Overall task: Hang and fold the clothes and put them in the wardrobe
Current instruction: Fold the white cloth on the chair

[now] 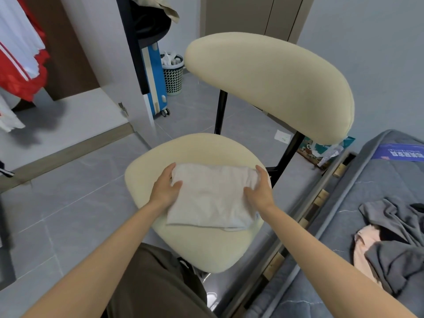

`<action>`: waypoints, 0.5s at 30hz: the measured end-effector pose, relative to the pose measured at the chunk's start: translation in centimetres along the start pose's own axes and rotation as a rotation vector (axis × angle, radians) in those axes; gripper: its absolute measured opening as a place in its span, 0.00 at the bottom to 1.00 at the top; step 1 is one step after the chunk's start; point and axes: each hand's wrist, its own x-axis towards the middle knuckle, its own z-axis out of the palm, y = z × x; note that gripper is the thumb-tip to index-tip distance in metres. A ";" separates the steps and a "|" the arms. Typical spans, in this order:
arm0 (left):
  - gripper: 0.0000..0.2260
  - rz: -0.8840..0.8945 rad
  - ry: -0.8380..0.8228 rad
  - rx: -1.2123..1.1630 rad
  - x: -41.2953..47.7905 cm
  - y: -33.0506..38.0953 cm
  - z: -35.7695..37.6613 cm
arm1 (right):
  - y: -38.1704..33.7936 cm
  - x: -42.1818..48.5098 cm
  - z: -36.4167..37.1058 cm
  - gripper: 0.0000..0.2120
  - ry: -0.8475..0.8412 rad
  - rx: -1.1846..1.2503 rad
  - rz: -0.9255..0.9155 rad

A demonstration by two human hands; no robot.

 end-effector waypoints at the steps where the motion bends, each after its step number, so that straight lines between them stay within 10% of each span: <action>1: 0.24 0.024 0.018 -0.047 0.2 0.4 0.1 | -0.3 0.0 0.2 0.32 0.027 0.077 -0.001; 8: 0.19 0.039 0.122 -0.218 1.9 1.7 -0.2 | -0.2 -0.8 0.6 0.28 0.120 -0.045 -0.138; 11: 0.20 0.010 0.121 0.005 1.8 0.6 0.5 | 0.6 -1.4 1.7 0.29 0.143 -0.262 -0.017; 15: 0.22 0.197 0.305 0.535 0.5 0.9 2.2 | -1.0 -1.7 3.3 0.25 0.241 -0.536 -0.304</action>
